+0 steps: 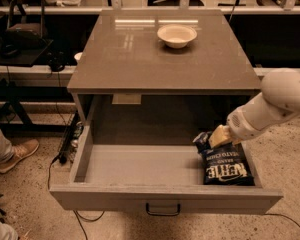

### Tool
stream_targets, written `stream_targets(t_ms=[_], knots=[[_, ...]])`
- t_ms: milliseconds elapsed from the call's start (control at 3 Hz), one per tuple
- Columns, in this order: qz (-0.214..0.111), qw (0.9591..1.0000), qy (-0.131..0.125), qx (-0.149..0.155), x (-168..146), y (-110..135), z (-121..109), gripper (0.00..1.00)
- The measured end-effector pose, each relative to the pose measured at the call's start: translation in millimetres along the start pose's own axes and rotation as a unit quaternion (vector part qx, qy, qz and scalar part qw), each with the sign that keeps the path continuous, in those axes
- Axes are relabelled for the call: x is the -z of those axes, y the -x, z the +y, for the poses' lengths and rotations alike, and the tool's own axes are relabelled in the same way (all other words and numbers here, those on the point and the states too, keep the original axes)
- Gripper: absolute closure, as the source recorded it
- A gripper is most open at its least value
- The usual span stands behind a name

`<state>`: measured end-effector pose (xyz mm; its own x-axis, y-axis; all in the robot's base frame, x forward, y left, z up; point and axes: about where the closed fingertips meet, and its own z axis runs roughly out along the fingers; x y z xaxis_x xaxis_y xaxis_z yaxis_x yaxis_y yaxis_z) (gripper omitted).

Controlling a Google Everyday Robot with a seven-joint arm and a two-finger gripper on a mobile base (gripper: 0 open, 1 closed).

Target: Pick blue chip bag from top drawer and place on counter

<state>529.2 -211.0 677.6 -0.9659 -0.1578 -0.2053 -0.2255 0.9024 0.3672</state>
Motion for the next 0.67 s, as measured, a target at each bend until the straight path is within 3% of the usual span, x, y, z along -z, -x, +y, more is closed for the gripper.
stream_targets(t_ms=[333,667], knots=[[-0.053,0.9984,0.006,0.02,63.8,-15.2,-0.9,1.0],[-0.053,0.9984,0.005,0.02,63.5,-15.8,-1.6,1.0]])
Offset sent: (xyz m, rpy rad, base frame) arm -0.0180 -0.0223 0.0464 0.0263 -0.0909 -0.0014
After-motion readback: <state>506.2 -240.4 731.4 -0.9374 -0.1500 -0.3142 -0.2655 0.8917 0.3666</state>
